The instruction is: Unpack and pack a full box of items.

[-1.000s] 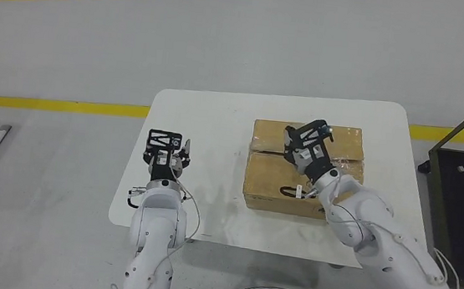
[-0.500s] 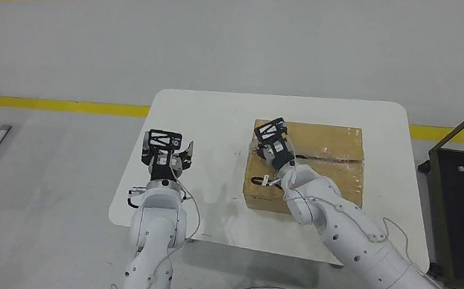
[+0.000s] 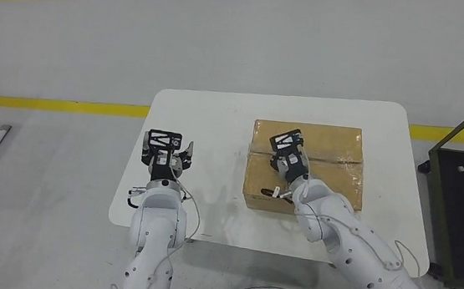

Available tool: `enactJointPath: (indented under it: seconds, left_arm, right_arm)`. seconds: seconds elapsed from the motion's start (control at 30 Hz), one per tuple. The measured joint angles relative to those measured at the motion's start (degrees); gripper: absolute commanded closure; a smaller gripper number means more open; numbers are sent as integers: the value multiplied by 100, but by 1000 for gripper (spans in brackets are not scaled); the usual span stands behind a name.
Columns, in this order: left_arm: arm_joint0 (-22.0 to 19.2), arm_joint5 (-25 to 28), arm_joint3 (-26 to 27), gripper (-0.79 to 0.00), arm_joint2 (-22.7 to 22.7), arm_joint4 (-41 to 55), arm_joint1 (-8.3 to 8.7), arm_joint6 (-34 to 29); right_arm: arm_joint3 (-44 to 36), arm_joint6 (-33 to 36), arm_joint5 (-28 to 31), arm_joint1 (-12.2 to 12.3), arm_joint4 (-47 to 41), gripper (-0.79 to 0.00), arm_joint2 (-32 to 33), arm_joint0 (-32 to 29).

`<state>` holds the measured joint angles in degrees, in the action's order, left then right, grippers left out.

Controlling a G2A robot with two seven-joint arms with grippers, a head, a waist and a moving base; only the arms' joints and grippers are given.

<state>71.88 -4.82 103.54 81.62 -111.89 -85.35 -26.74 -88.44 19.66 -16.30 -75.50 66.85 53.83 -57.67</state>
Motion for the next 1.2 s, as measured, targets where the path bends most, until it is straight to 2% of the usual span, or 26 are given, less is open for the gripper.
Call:
enactJointPath:
  seconds: [0.33,0.53,0.73,0.83,1.0,1.2]
  left_arm:
    - [0,0,0,-785,0,0,0,0]
    - [0,0,0,-785,0,0,0,0]
    - [0,0,0,-785,0,0,0,0]
    - [0,0,0,-785,0,0,0,0]
    - [0,0,0,-785,0,0,0,0]
    - [0,0,0,-785,0,0,0,0]
  right_arm:
    - [-474,38,-210,46,-48,0,548,-546]
    - [-1018,140,-566,42,-180,0,811,-889]
    - [-1635,170,-292,51,128,0,885,-907]
    - [-1437,90,-181,27,317,0,861,-696]
    - [-550,-46,-173,-28,452,0,834,-419]
    - [-330,79,-308,-28,503,0,977,-689]
